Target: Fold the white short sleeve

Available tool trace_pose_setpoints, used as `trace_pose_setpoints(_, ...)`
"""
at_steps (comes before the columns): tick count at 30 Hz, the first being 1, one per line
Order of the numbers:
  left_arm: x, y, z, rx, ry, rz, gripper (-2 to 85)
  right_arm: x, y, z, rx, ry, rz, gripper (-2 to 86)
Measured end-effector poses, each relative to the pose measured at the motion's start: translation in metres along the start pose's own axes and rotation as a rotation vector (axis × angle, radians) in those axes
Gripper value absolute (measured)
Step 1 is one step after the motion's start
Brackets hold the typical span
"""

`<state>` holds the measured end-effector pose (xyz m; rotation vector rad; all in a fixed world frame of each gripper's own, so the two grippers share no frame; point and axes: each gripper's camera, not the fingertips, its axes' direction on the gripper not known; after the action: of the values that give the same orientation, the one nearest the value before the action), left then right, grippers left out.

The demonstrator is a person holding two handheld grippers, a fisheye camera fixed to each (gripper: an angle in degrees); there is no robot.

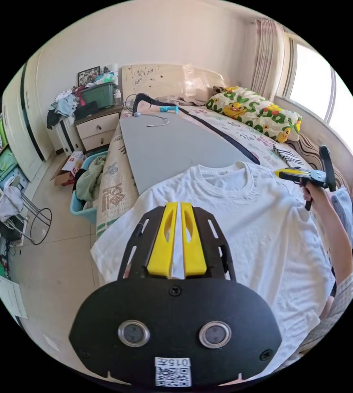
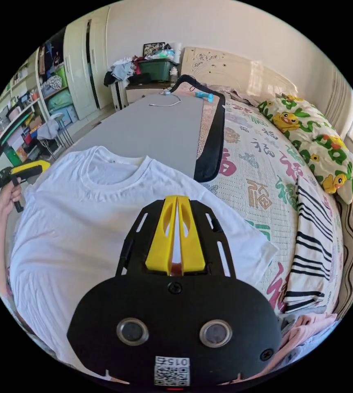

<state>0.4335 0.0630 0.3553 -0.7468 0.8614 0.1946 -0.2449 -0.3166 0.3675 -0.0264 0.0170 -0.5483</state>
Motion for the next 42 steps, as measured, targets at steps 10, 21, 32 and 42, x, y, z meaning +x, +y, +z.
trace_pose_setpoints(10,0.008,-0.034,0.043,-0.13,-0.156,0.042,-0.1,-0.053,-0.031,0.045,-0.075,0.2,-0.104,-0.6)
trace_pose_setpoints(21,0.006,0.063,-0.073,-0.033,0.058,0.124,5.5,-0.014,0.105,-0.121,0.114,-0.038,-0.112,1.3)
trace_pose_setpoints(32,0.025,0.384,-0.193,0.03,0.35,-0.011,8.9,0.069,0.467,-0.263,0.118,-0.625,0.062,11.6)
trace_pose_setpoints(42,0.042,0.435,-0.171,0.014,0.461,-0.041,6.9,0.077,0.533,-0.273,0.078,-0.718,0.076,6.6)
